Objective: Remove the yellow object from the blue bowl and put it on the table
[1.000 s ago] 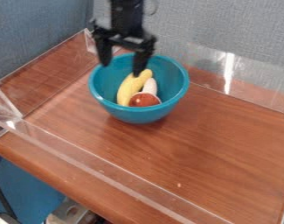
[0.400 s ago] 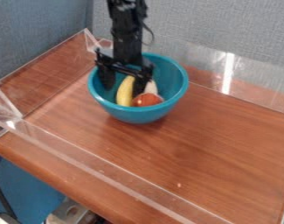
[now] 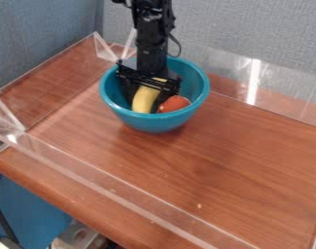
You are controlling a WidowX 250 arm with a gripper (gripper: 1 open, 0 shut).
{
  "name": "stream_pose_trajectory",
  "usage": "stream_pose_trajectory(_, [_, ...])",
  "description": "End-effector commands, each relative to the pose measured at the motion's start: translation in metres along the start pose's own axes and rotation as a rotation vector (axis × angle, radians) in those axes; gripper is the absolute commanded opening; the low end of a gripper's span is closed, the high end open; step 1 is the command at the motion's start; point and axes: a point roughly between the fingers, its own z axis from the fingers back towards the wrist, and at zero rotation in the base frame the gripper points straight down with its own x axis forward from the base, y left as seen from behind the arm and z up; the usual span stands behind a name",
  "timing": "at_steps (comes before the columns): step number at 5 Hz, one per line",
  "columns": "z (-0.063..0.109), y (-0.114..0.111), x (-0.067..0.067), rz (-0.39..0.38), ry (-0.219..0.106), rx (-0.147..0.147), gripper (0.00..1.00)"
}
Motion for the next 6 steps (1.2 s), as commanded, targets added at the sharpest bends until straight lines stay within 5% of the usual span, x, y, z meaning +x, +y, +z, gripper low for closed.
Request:
stream_pose_trajectory(1, [-0.01,-0.007,0.004,-0.016,-0.022,-0.006,1.0])
stream_pose_trajectory(4, [-0.039,0.0,0.009,0.013,0.005,-0.002,1.0])
stream_pose_trajectory(6, [-0.033,-0.019,-0.025,-0.097,0.02,-0.001,1.0])
